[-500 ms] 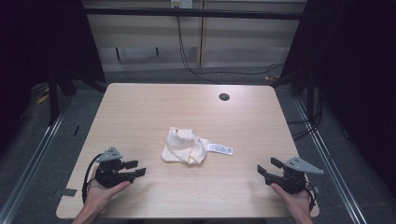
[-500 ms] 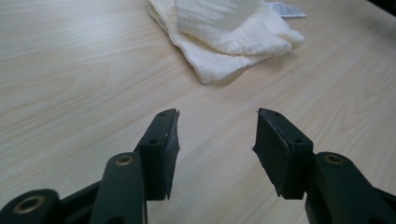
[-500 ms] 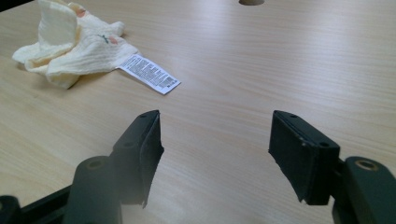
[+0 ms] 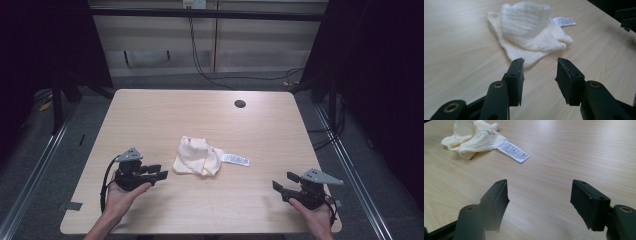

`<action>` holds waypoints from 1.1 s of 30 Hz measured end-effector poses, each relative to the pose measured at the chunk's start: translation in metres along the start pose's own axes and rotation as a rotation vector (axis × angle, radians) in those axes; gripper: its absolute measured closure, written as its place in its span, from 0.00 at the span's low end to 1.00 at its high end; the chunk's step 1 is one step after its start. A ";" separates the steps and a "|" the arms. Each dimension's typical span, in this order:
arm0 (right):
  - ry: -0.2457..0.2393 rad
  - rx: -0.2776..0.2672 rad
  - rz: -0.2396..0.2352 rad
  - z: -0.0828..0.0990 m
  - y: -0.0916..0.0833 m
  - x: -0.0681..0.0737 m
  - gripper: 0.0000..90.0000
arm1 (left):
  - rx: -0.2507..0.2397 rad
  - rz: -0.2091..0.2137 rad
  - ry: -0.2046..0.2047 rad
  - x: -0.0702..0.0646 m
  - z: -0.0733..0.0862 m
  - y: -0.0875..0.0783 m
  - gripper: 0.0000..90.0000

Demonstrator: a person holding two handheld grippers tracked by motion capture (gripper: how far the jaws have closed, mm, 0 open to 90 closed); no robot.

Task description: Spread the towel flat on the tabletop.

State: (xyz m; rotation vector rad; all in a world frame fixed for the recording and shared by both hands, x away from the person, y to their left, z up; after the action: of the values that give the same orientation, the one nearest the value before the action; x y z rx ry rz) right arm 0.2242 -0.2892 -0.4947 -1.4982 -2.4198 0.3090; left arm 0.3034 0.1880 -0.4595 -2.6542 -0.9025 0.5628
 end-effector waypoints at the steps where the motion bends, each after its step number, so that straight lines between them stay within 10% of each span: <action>1: 0.007 0.005 -0.006 0.000 0.000 0.001 0.33 | -0.002 0.002 0.002 -0.001 -0.003 0.001 0.63; 17: -0.004 0.023 -0.075 -0.002 0.005 0.011 0.28 | -0.004 -0.016 0.037 0.008 -0.036 0.042 0.64; 33: 0.012 -0.008 -0.039 -0.005 0.002 0.006 0.29 | 0.102 0.017 0.012 0.025 -0.001 0.097 0.61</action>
State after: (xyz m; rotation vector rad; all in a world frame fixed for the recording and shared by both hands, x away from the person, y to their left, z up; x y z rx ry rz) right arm 0.2251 -0.2826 -0.4904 -1.4496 -2.4403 0.2815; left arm 0.3721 0.1296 -0.5025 -2.5736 -0.8266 0.5801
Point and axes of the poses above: each handheld gripper's, and its own axes: y roughly forward along the jaws, z roughly out of its underside, x roughly to its left, the point moved 2 cm from there along y, roughly forward along the jaws, and after that the axes turned 13 degrees about -x, right-handed, at the moved point
